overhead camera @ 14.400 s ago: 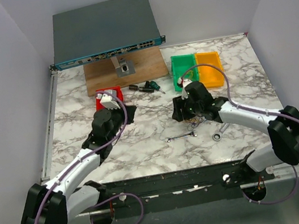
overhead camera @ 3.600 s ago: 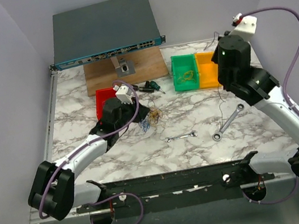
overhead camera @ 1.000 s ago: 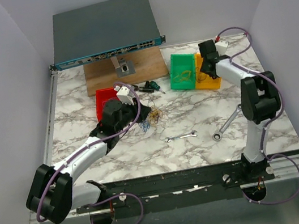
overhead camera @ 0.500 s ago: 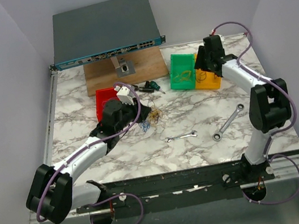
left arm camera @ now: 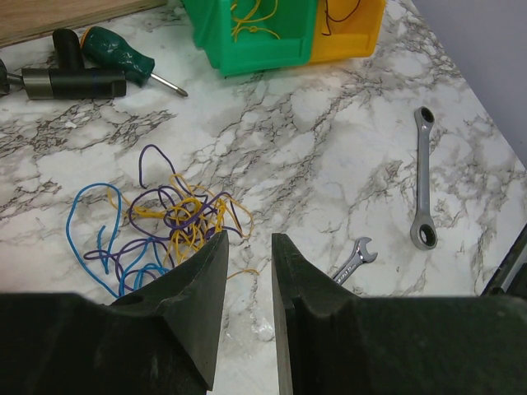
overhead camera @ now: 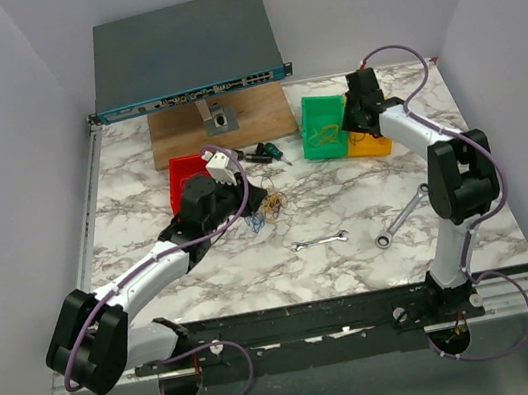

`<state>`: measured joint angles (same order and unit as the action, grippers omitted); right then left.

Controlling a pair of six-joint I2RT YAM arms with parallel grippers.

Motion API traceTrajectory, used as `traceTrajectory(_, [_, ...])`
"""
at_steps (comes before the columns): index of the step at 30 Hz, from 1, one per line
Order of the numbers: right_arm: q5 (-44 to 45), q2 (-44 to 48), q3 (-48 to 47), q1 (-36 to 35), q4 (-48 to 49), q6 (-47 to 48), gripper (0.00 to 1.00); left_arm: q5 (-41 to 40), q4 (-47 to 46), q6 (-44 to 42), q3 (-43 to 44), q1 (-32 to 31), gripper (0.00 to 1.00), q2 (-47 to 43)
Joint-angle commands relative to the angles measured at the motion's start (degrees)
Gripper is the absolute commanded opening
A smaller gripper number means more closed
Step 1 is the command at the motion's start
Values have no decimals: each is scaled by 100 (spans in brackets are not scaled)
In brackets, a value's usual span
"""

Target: Untangle the cables

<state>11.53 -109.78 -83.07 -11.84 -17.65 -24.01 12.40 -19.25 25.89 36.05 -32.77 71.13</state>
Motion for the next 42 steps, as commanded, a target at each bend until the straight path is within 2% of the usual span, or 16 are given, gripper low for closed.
traceTrajectory(1, [267, 263, 66, 23, -18, 15, 28, -116, -97, -102, 6, -53, 29, -56])
traceTrajectory(2, [262, 264, 54, 28, -27, 11, 28, -111, -97, -109, 6, -51, 29, -56])
traceTrajectory(8, [394, 337, 73, 23, -46, -68, 8, -124, -88, -110, -1, -58, 29, -63])
traceTrajectory(12, [667, 316, 15, 23, -47, -89, 1, -124, -93, -111, 3, -61, 29, -65])
traceTrajectory(17, [1202, -83, -282, 80, -160, -138, 1, -115, -69, -110, 17, -66, 29, -57])
traceTrajectory(24, [1586, -1197, -1008, 209, -279, -278, 1, -133, 43, -84, 100, -78, 29, 21])
traceTrajectory(25, [1540, -1333, -1126, 209, -325, -284, 3, -129, 58, -84, 103, -72, 30, 38])
traceTrajectory(27, [1491, -1426, -1273, 211, -513, -390, 24, -134, 106, -92, 133, -78, 30, 71])
traceTrajectory(28, [1493, -1303, -1180, 208, -436, -425, 40, -146, 147, -93, 167, -76, 30, 91])
traceTrajectory(30, [1440, -888, -742, 212, -68, -416, 52, -198, 284, -102, 243, -72, 31, 172])
traceTrajectory(34, [1315, 117, -47, 199, 142, -366, 55, -263, 484, -50, 393, -76, 40, 326])
traceTrajectory(38, [477, 1059, 654, 143, 337, -127, 63, -369, 644, 34, 471, -76, 52, 426])
traceTrajectory(42, [-148, 1740, 1324, -219, 457, 75, 66, -440, 826, 55, 583, -74, 54, 566])
